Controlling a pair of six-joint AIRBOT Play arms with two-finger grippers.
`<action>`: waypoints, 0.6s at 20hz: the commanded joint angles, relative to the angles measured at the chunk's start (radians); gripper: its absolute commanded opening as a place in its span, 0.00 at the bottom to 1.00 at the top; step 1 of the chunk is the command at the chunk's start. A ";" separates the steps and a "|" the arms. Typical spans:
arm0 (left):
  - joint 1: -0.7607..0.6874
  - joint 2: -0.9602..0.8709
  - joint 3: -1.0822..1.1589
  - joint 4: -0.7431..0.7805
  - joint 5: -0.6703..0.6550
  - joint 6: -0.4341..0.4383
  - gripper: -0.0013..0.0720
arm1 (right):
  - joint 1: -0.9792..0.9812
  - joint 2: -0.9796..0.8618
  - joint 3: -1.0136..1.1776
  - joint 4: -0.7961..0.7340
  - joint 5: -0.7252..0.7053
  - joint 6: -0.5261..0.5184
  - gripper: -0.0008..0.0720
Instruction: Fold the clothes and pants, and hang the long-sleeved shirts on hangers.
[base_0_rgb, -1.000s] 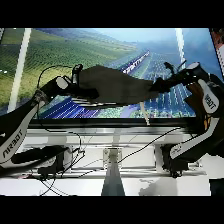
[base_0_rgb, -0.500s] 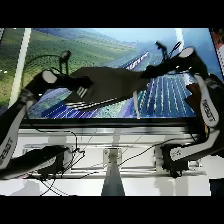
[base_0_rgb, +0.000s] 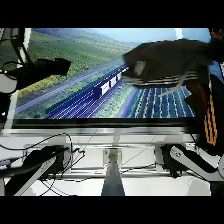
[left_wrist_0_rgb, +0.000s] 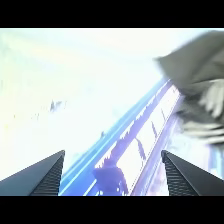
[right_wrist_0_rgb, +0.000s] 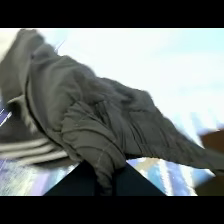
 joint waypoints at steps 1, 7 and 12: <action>0.006 0.066 0.001 0.002 0.002 0.000 0.97 | -0.072 0.097 0.003 -0.053 0.137 0.066 0.07; 0.006 0.066 0.000 0.002 0.002 -0.001 0.97 | 0.090 0.096 -0.005 0.049 0.128 0.059 0.07; 0.006 0.066 0.000 0.002 0.002 -0.001 0.97 | 0.383 0.096 -0.005 0.175 -0.091 0.059 0.07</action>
